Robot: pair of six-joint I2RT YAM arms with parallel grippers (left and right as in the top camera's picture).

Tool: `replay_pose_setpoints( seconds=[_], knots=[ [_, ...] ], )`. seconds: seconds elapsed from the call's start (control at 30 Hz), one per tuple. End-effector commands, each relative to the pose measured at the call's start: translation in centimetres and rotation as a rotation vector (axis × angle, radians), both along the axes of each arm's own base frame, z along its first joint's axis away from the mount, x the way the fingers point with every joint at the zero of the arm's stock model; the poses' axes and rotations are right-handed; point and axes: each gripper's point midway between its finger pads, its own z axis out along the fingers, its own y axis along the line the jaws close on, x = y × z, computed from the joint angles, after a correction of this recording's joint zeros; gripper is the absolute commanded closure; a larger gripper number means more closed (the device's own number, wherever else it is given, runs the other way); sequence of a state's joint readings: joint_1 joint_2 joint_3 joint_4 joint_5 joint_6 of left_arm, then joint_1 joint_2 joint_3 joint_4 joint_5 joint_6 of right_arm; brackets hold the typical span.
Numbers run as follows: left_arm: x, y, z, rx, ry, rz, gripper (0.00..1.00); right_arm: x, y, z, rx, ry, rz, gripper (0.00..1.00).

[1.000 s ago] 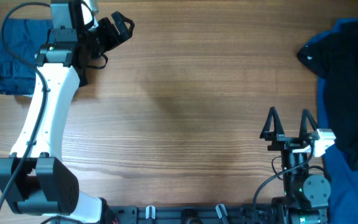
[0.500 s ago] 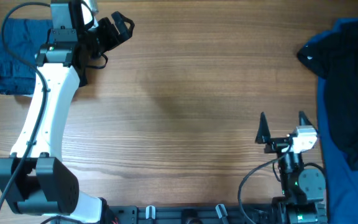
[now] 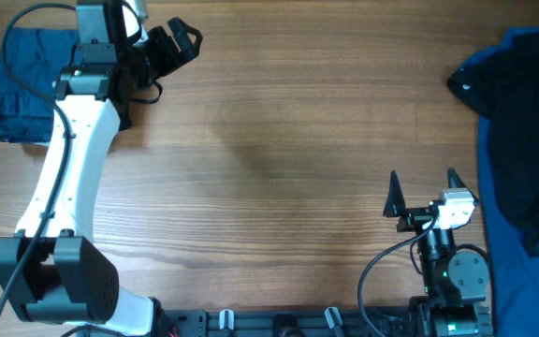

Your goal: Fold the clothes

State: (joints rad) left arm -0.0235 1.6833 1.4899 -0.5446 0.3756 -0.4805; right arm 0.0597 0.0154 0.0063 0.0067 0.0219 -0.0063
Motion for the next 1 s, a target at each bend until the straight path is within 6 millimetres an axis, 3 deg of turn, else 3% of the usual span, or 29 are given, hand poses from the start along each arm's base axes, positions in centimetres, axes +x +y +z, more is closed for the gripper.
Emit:
replay_pose_setpoints(
  seconds=[0.0,0.23,0.27,0.33,0.37,0.4,0.53,0.57,0.63,0.7,0.77,0.8,0.87,0.9,0.97],
  knots=[
    [0.1,-0.3,-0.1,-0.005,0.000,-0.010,0.00,-0.1,0.2,0.1,-0.017,-0.008,0.016,0.00],
    [0.1,-0.4,-0.3,-0.005,0.004,-0.012,0.00,-0.1,0.2,0.1,-0.017,-0.008,0.016,0.00],
    [-0.2,-0.5,0.6,-0.005,-0.015,-0.016,0.00,-0.1,0.2,0.1,-0.017,-0.008,0.016,0.00],
    [-1.2,-1.0,3.8,-0.007,-0.086,-0.026,0.00,-0.1,0.2,0.1,-0.017,-0.008,0.016,0.00],
    [-2.4,-1.4,6.6,-0.010,-0.148,-0.036,0.00,-0.1,0.2,0.1,-0.017,-0.008,0.016,0.00],
    [-4.1,-1.8,9.9,-0.014,-0.226,-0.048,0.00,-0.1,0.2,0.1,-0.017,-0.008,0.016,0.00],
    [-10.4,-2.6,18.6,-0.030,-0.446,-0.080,0.00,-0.1,0.2,0.1,-0.016,-0.008,0.016,0.00],
    [-12.8,-2.4,20.3,-0.033,-0.496,-0.080,0.00,-0.1,0.2,0.1,-0.017,-0.008,0.016,0.00],
    [-16.5,-1.8,21.7,-0.028,-0.566,-0.063,0.00,-0.1,0.2,0.1,-0.016,-0.008,0.016,0.00],
    [-19.3,-0.9,21.1,-0.014,-0.598,-0.028,0.00,-0.1,0.2,0.1,-0.017,-0.008,0.016,0.00],
    [-22.1,0.5,17.7,0.014,-0.601,0.033,0.00,-0.1,0.2,0.1,-0.017,-0.008,0.016,0.00],
    [-22.4,0.8,16.8,0.021,-0.598,0.046,0.00,-0.1,0.2,0.1,-0.017,-0.008,0.016,0.00],
    [-23.2,1.7,13.0,0.044,-0.580,0.091,0.00,-0.1,0.2,0.1,-0.017,-0.008,0.016,0.00],
    [-23.5,2.3,9.3,0.059,-0.552,0.117,0.00,-0.1,0.2,0.1,-0.017,-0.008,0.016,0.00],
    [-23.5,3.0,5.3,0.077,-0.537,0.150,0.00,-0.1,0.2,0.1,-0.017,-0.008,0.016,0.00]
  ],
)
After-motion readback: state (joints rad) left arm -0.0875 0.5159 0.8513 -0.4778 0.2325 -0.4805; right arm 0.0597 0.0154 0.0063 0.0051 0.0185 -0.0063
